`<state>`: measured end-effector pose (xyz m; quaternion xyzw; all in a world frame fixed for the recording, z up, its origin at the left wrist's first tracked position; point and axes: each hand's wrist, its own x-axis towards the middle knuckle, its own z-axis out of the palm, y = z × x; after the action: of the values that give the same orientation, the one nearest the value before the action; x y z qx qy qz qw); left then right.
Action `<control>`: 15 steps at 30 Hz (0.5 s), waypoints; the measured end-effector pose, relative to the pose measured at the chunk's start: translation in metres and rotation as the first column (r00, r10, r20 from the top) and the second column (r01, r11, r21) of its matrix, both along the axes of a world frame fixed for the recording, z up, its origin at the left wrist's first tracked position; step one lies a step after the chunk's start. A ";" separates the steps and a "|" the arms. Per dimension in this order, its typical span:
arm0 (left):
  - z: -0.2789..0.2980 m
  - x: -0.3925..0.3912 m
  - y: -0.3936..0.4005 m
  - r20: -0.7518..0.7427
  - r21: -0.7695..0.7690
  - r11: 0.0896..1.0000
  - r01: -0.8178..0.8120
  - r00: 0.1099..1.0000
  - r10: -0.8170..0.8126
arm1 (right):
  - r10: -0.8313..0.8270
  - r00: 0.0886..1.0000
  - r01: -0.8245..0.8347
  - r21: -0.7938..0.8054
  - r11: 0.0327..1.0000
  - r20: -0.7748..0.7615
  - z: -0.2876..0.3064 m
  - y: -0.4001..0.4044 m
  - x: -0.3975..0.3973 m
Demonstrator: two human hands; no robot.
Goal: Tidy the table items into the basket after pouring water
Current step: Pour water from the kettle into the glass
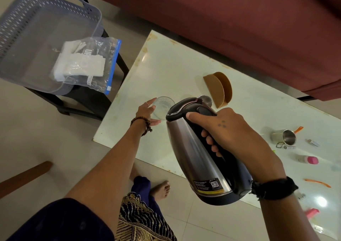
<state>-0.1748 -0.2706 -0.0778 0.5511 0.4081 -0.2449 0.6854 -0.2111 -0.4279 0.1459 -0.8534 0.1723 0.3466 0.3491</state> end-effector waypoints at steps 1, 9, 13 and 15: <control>0.000 0.000 0.000 0.001 0.004 1.000 0.003 1.000 -0.003 | 0.001 1.000 -0.001 -0.002 1.000 0.001 0.000 0.000 0.000; -0.001 0.001 0.000 -0.004 -0.021 1.000 -0.018 1.000 0.018 | 0.014 1.000 -0.014 0.005 1.000 -0.014 -0.002 0.003 0.002; -0.003 0.000 -0.001 0.005 -0.014 1.000 -0.013 1.000 0.013 | 0.018 1.000 -0.018 0.008 1.000 -0.017 -0.003 0.003 0.003; -0.003 0.001 -0.001 0.004 -0.004 1.000 -0.014 1.000 0.014 | 0.023 0.999 -0.023 0.000 1.000 -0.027 -0.003 0.004 0.004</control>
<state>-0.1741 -0.2713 -0.0809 0.5475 0.4102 -0.2397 0.6889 -0.2073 -0.4235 0.1433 -0.8507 0.1671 0.3620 0.3425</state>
